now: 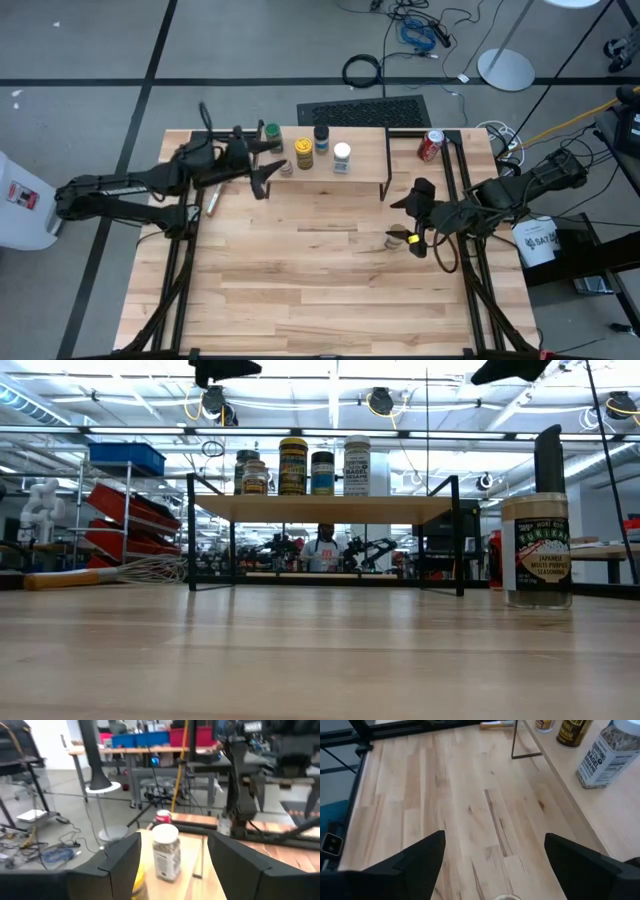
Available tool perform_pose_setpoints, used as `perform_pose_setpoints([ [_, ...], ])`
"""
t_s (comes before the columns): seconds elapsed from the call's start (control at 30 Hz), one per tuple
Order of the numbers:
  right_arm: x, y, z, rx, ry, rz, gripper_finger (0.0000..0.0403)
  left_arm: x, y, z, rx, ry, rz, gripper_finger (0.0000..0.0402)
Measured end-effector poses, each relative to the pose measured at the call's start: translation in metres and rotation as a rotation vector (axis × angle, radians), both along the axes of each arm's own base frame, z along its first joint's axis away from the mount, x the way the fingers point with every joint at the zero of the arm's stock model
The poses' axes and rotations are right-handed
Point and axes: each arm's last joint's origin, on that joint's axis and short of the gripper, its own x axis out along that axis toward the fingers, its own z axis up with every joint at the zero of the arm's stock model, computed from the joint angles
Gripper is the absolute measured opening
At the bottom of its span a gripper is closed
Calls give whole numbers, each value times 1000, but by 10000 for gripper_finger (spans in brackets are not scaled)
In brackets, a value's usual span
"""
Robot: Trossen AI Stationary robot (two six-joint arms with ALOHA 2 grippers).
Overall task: Shelf spices
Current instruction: Remove the yellow seasoning bottle from the shelf
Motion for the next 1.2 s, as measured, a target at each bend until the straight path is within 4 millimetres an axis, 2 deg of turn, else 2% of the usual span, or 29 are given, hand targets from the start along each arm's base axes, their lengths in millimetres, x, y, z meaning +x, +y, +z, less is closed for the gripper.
perform_pose_setpoints([
  [0.3,0,0,-1,6,14,1,329,14,6,-14,21,105,38,240],
  [0.5,0,0,-1,-21,14,21,329,17,18,6,-9,182,-63,241],
  [0.63,0,0,-1,-24,12,25,329,21,35,21,-45,236,-65,272],
  [0.83,0,0,-1,-19,10,21,329,34,48,16,113,316,30,335],
  [0.93,0,0,-1,-19,12,20,329,38,50,10,168,372,34,340],
  [1.2,0,0,-1,-19,14,20,329,45,52,5,113,367,20,341],
])
